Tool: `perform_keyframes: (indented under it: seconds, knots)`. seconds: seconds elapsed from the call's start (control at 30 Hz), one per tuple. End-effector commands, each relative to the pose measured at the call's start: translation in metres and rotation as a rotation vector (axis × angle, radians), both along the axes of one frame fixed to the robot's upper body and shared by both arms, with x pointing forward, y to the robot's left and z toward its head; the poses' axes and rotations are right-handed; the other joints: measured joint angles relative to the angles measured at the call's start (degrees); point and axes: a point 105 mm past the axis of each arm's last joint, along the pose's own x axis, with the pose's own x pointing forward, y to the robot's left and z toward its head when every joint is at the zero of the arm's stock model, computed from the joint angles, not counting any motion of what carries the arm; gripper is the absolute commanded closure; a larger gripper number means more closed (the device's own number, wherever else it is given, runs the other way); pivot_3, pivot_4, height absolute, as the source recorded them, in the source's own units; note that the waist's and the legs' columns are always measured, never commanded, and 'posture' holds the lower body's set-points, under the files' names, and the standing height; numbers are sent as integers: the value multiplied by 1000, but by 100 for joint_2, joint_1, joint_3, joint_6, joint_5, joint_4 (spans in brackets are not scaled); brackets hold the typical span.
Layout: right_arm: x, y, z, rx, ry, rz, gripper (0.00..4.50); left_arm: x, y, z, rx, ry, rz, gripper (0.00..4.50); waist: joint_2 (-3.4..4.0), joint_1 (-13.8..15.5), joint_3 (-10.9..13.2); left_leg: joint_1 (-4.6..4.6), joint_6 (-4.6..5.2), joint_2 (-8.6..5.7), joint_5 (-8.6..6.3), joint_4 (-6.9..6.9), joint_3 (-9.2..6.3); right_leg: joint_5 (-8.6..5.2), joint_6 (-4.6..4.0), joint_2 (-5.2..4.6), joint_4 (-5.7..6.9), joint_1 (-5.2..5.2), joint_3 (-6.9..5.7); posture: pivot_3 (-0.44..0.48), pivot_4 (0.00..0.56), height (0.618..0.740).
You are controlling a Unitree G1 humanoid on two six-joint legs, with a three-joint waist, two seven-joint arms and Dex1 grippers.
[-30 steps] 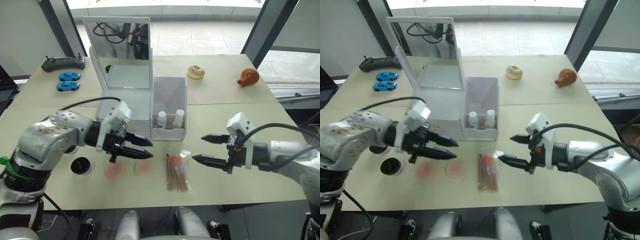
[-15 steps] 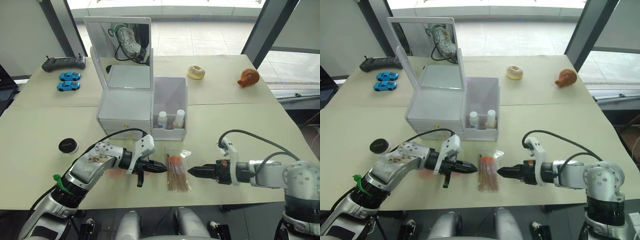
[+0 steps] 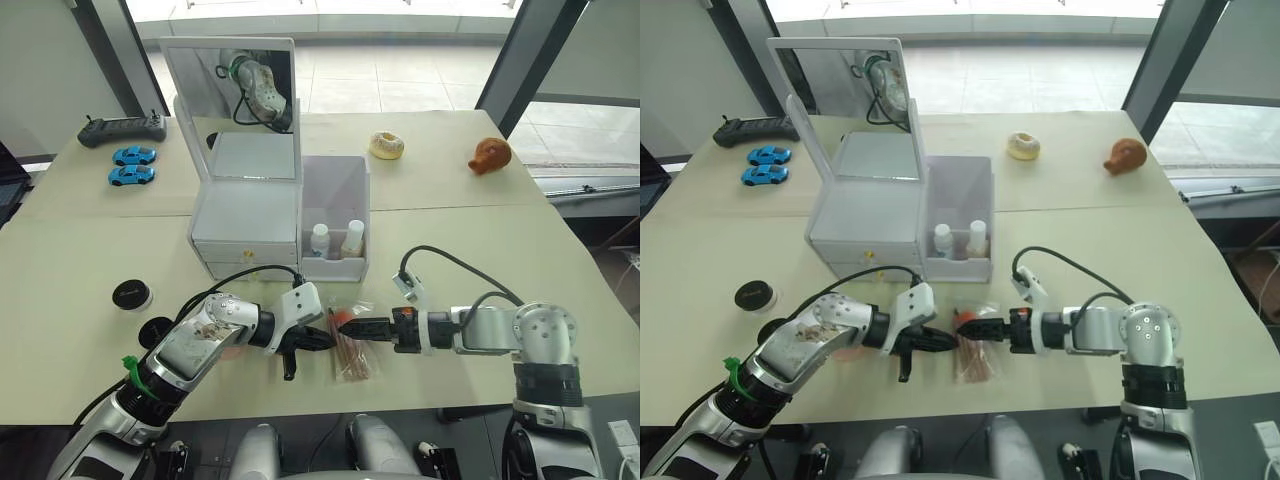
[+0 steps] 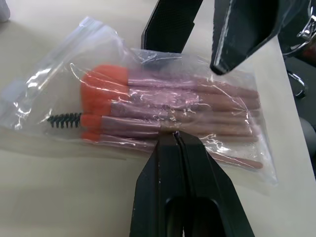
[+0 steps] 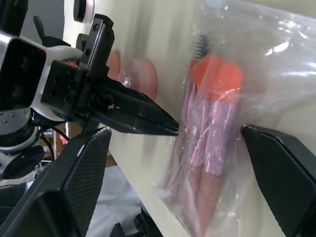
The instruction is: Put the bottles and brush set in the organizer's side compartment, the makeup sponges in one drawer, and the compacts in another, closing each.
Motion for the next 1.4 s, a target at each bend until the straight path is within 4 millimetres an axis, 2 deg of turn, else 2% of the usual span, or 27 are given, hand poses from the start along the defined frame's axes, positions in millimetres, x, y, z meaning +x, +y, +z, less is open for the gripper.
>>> perform_keyframes:
  seconds: [0.03, 0.17, 0.33, 0.47, 0.67, 0.97, 1.23, 1.37, 1.4]
  knots:
    - [-3, 6, -8, -25, 30, 26, 0, 2, 8, -1, 59, -32, 20, 4462, 1, -16, -2, 1, 0, 0, 0, -1, 0, 0, 0, 1, 0, 0, 0, 0, 150, 740]
    - [-4, -4, -11, -105, 5, 38, 0, 0, 8, -1, 53, -20, 25, 4462, 5, -11, -4, 3, 0, 1, 0, -3, -1, -1, 1, 1, 0, 0, 0, 0, 150, 740]
    - [4, -31, 8, -180, -72, 23, 0, 1, 9, -1, 56, -19, 25, 4462, 11, 59, -8, 10, 0, -3, 0, 9, -2, -1, 2, -3, -7, -3, -4, 0, 150, 740]
    - [2, -42, 15, -245, -93, 54, 0, 2, 11, -2, 49, 2, 51, 4462, 11, 72, -8, 3, 0, -10, 0, 13, -2, 0, 4, -7, -26, -1, 2, 0, 150, 740]
    - [-8, -22, -6, -252, -35, 115, 0, 0, 9, -3, 48, 7, 44, 4462, 4, -11, -12, -4, 0, -1, 0, -6, -6, 0, 5, 3, -35, 18, 3, 0, 150, 740]
    - [-11, 14, -14, -97, 28, 112, 0, -1, 10, -3, 45, 14, 56, 4462, 1, -17, -19, 8, 0, 3, 0, -12, -11, 0, 4, 6, -40, 31, 0, 0, 150, 740]
    - [-10, 31, -14, -13, 59, 99, 0, -1, 10, -3, 43, 11, 50, 4462, 5, -22, -20, 8, 0, 4, 0, -14, -11, 0, 3, 6, -41, 29, -1, 0, 150, 740]
    - [-10, 28, -22, -49, 70, 86, 0, -1, 10, -4, 41, 10, 49, 4462, 7, -18, -21, 8, 0, 4, -1, -14, -11, 0, 3, 6, -42, 29, -1, 0, 150, 740]
    - [-9, 26, -23, -59, 70, 74, 181, -1, 10, -4, 40, 10, 49, 4490, 8, -17, -22, 9, 0, 4, -1, -14, -11, 0, 3, 6, -42, 29, -1, 0, 150, 740]
